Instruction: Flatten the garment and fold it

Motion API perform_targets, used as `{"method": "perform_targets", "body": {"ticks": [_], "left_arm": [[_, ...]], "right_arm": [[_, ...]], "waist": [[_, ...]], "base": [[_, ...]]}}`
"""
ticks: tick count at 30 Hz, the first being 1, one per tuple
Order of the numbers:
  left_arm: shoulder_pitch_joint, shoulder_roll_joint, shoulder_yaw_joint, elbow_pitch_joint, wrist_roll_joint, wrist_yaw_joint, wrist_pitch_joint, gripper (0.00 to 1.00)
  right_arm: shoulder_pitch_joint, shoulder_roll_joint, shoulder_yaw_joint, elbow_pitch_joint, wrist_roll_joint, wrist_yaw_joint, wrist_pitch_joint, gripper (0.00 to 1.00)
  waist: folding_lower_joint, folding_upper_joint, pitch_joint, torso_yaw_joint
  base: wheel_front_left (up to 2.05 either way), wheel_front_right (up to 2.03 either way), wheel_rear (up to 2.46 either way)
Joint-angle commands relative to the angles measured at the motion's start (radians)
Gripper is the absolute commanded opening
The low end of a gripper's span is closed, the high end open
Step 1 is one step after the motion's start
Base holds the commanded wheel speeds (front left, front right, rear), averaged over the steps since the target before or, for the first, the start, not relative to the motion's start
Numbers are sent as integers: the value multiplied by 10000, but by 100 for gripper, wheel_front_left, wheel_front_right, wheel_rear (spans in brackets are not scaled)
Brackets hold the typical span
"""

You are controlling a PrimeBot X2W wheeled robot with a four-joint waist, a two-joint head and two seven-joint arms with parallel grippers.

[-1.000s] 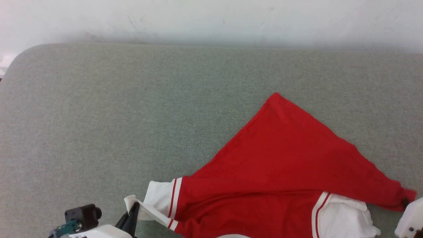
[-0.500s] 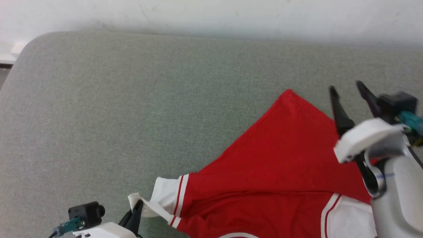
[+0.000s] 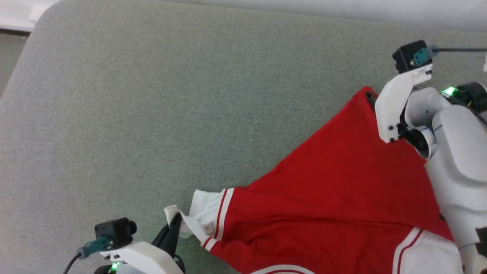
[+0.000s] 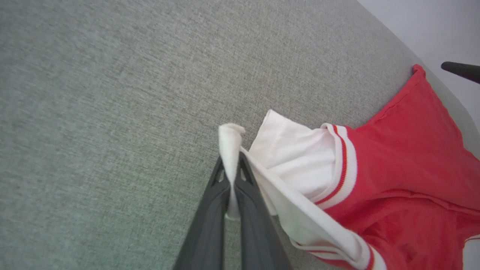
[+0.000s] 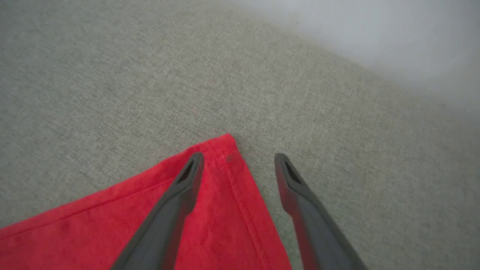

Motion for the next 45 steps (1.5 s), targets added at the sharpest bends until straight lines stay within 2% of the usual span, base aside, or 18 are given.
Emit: {"method": "perform_targets", "body": {"ticks": [1,5,6,7,8,9,10,13,19,25,31,37,42,45], "left_arm": [[-173,-59,-26,51,-36,-92,-63,0],[-406,-212,-116,274,-62,-219,-183,0],[-435,-234,-128,326,-68,-244,-214,0],[-451,-249,-137,374,-73,-264,-240,0],[-461,-260,-144,414,-78,-279,-263,0],[-470,-271,-152,450,-81,-291,-283,0],[-481,-280,-160,481,-83,-297,-296,0],[-478,-297,-156,558,-101,-288,-330,0],[-301,-136,-40,498,-83,-193,-374,0],[-8,116,107,260,-3,-20,-392,0],[187,439,393,-152,268,194,-683,0],[-79,725,763,-788,571,172,-1255,0],[-969,924,1008,-1294,475,-101,-1281,0],[-1991,790,1168,-1481,11,-132,-868,0]], "right_arm": [[-164,-44,26,123,24,-9,147,100],[-711,-144,238,743,-8,-9,1326,100],[-780,-172,271,884,-53,-9,1684,89],[-819,-182,309,988,-92,-9,2044,50],[-846,-206,312,1054,-149,-9,2368,37],[-845,-235,325,1077,-218,-9,2638,10],[-816,-246,332,1032,-253,-9,2803,0],[-550,-284,116,629,-312,-9,2616,0],[801,-117,-857,-770,-424,-9,395,0],[3008,437,-1878,-2672,-332,-9,-2134,0],[5380,1246,-3067,-4656,-320,-9,-3595,0],[6888,1636,-3503,-6283,-119,-9,-3824,0],[7179,1700,-3491,-7615,-340,-9,-3139,0],[6844,1362,-3378,-8311,-580,-9,-2478,0]], "waist": [[-2,-1,377,367],[-2,-1,598,596],[-2,-1,620,624],[-2,-1,629,642],[-2,-1,638,654],[-2,-1,640,664],[-2,-1,634,671],[-2,-1,532,635],[-2,-1,-24,305],[-2,-1,-826,-180],[-2,-1,-1512,-724],[-2,-1,-1993,-1242],[-2,-1,-2207,-1506],[-2,-1,-2147,-1593]], "base": [[0,0,0],[0,0,0],[0,0,0],[0,0,0],[0,0,0],[0,0,0],[0,0,0],[0,0,0],[0,0,0],[0,0,0],[0,0,0],[0,0,0],[0,0,0],[0,0,0]]}}
